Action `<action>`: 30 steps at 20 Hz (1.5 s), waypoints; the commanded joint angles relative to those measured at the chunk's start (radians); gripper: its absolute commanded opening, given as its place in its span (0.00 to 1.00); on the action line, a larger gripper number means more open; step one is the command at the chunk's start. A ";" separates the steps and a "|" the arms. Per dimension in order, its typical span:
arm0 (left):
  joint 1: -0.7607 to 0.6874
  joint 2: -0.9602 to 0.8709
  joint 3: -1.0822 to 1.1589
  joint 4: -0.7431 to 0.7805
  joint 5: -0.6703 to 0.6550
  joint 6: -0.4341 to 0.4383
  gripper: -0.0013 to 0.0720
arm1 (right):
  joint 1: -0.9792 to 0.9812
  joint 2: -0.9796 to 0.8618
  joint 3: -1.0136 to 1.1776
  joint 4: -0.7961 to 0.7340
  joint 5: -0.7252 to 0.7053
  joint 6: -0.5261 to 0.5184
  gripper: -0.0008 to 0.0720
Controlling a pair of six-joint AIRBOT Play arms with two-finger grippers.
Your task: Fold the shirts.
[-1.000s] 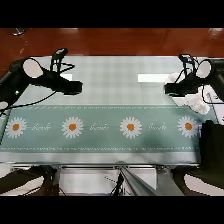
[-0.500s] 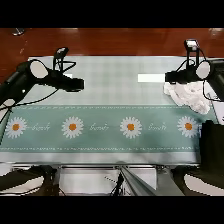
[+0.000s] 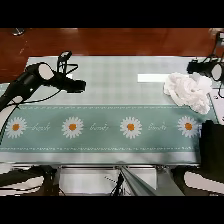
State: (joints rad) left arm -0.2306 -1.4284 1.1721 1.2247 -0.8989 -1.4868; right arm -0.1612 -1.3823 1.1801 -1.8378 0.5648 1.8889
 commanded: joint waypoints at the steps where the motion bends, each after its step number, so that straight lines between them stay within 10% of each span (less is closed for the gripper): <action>1: 0.002 -0.006 0.001 0.042 0.029 0.016 0.98 | -0.117 -0.080 0.001 0.066 0.047 -0.001 0.88; 7: 0.071 -0.005 0.002 0.059 -0.013 -0.050 0.98 | -0.152 -0.217 0.001 0.245 0.239 -0.127 0.85; 8: 0.083 -0.005 0.007 0.059 -0.072 -0.063 0.98 | -0.152 -0.221 0.001 0.266 0.284 -0.129 0.71; 9: 0.098 -0.005 0.023 0.060 -0.160 -0.045 0.98 | -0.157 -0.216 0.006 0.277 0.335 -0.145 0.24; 10: 0.116 0.000 0.038 0.060 -0.240 -0.024 0.98 | -0.161 -0.209 0.023 0.288 0.388 -0.175 0.05; 14: 0.185 0.120 0.021 0.059 -0.359 0.019 0.98 | -0.163 -0.090 0.201 0.477 0.504 -0.340 0.05; 22: 0.170 0.644 -0.522 -0.264 -0.155 0.065 0.98 | -0.032 0.369 0.470 0.598 0.389 -0.393 0.05; 30: 0.143 0.820 -0.603 -0.291 -0.068 0.062 0.98 | 0.214 0.430 0.798 0.699 0.401 -0.467 0.05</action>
State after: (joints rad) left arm -0.0837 -0.6441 0.5896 0.9535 -1.0279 -1.4273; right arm -0.0319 -0.9649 1.8736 -1.1957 0.9524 1.4536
